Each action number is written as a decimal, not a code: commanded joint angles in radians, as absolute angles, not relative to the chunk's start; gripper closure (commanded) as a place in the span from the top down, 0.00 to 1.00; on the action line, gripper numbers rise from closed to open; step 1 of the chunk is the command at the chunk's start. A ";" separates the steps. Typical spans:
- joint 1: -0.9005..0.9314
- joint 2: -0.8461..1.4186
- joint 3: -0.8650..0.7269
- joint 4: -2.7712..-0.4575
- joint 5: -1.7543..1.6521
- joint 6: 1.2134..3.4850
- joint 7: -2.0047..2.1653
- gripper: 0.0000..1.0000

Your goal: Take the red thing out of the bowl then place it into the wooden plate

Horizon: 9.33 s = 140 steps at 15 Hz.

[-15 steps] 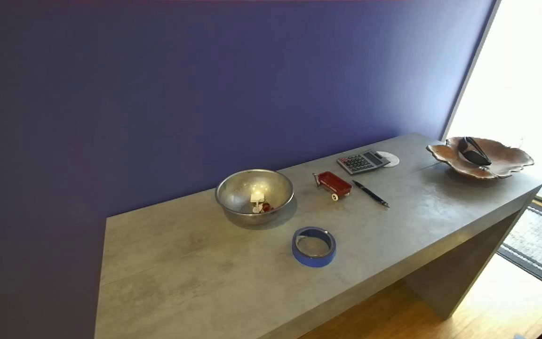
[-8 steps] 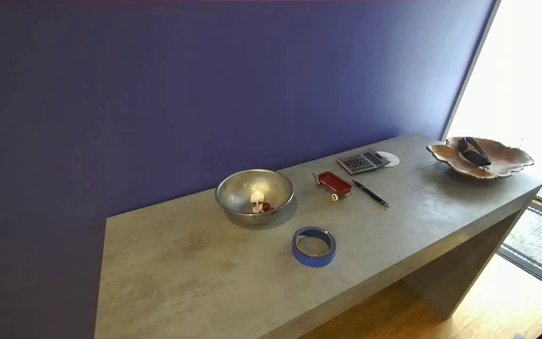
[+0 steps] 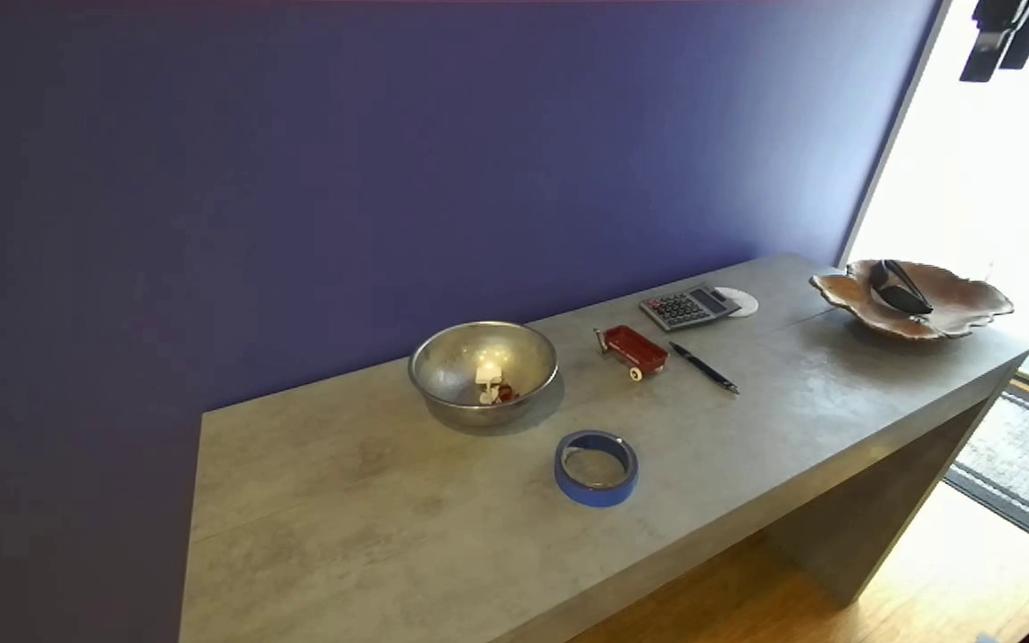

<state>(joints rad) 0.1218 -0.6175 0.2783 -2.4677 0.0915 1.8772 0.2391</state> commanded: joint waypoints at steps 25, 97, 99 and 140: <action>0.455 0.500 0.350 -1.702 -0.406 2.192 0.182 1.00; 0.835 0.719 -0.021 -1.218 -0.230 2.105 0.751 0.01; 0.821 0.798 -0.003 -1.094 -0.229 2.061 0.683 0.03; 0.153 -0.112 0.061 -2.291 0.308 1.973 0.681 0.01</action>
<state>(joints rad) 0.2229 0.0350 0.0755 -2.0994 0.1791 1.9361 0.7457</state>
